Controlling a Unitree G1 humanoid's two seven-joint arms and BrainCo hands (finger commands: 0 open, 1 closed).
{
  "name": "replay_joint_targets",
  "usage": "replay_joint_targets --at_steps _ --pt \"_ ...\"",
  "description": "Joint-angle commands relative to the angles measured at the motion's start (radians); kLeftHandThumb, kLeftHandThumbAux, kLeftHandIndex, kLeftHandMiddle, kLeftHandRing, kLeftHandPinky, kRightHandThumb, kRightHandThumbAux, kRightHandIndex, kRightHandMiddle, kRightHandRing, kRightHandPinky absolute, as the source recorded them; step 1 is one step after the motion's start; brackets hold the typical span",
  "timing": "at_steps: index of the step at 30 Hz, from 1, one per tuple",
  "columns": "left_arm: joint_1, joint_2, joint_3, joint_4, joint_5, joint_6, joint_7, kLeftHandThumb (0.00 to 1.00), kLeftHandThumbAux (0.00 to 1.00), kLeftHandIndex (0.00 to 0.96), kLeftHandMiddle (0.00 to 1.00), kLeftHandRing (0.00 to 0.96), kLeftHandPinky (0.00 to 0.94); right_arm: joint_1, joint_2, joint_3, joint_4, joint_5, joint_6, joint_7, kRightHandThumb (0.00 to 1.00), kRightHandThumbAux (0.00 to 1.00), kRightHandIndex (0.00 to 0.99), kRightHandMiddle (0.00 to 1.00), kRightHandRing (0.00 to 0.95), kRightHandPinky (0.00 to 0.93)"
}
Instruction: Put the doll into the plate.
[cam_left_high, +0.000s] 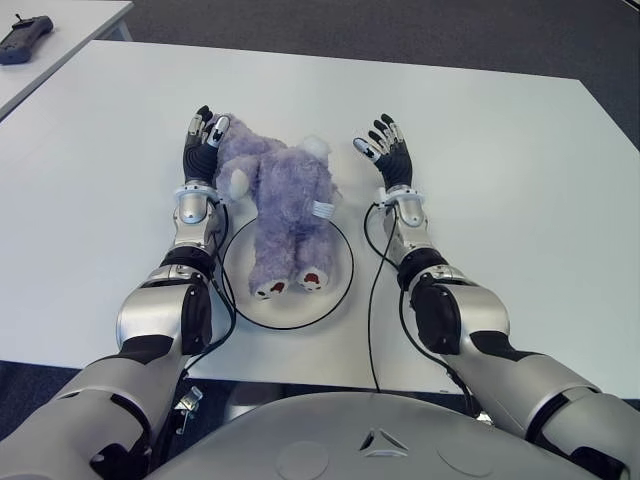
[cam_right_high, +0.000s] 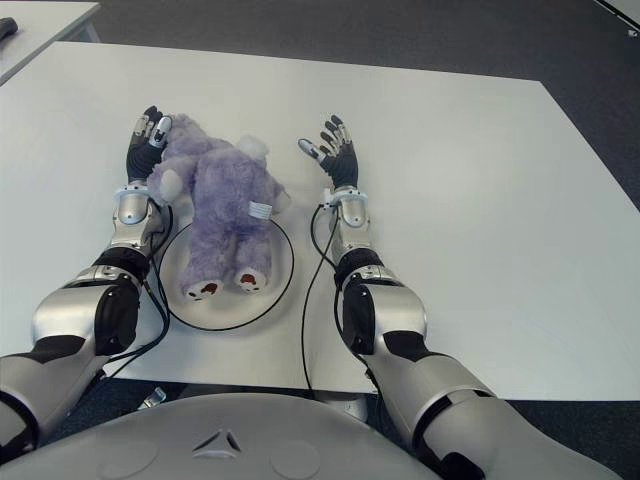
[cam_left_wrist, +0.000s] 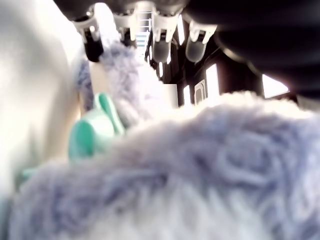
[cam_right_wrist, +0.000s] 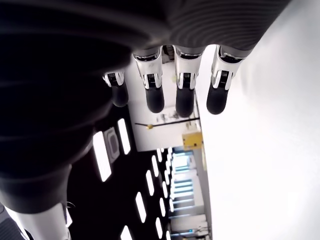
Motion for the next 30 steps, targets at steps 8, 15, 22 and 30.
replay_joint_targets --at_steps 8,15,22,30 --pt "0.268 -0.065 -0.009 0.119 0.012 0.04 -0.012 0.0 0.405 0.029 0.061 0.009 0.0 0.205 0.025 0.019 0.108 -0.014 0.085 -0.036 0.0 0.747 0.095 0.156 0.145 0.159" --pt "0.268 -0.065 -0.01 0.12 0.012 0.043 -0.01 0.0 0.41 0.037 0.065 0.01 0.0 0.211 0.024 0.018 0.107 -0.007 0.077 -0.039 0.0 0.724 0.121 0.187 0.176 0.168" --pt "0.268 -0.067 -0.008 0.12 0.009 0.038 -0.012 0.0 0.413 0.042 0.066 0.008 0.0 0.208 0.024 0.007 0.107 0.005 0.08 -0.034 0.0 0.696 0.131 0.198 0.187 0.168" --pt "0.269 -0.068 -0.011 0.119 0.013 0.029 -0.009 0.0 0.405 0.048 0.059 0.003 0.0 0.206 0.021 0.003 0.108 0.011 0.09 -0.027 0.0 0.689 0.144 0.213 0.193 0.175"
